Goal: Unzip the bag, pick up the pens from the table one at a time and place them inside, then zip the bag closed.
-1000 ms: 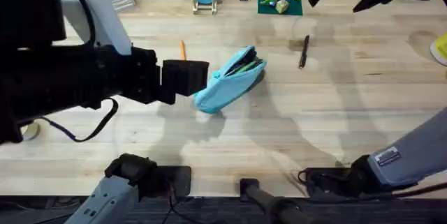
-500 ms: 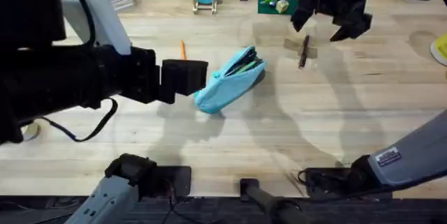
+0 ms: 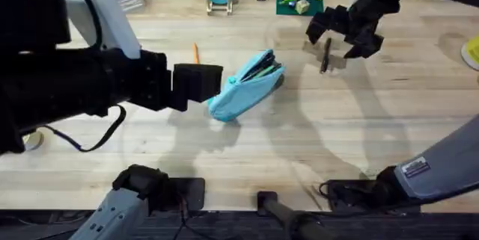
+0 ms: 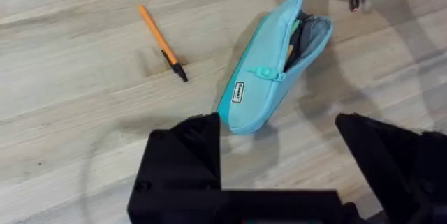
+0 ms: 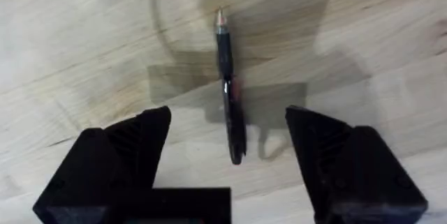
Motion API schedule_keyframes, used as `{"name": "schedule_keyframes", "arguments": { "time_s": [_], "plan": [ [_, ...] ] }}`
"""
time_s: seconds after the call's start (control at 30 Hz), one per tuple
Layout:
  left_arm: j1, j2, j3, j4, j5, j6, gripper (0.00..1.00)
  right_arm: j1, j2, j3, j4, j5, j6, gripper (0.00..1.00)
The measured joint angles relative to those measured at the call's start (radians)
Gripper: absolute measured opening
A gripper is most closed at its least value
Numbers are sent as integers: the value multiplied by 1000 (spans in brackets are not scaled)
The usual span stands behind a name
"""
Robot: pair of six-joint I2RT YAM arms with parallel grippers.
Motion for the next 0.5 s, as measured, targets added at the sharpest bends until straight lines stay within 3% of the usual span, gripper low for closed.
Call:
{"name": "schedule_keyframes", "arguments": {
  "time_s": [0.5],
  "plan": [
    [0, 0, 0, 0, 0, 0, 995, 51, 77, 3, -2, 53, 10, 967]
  ]
}}
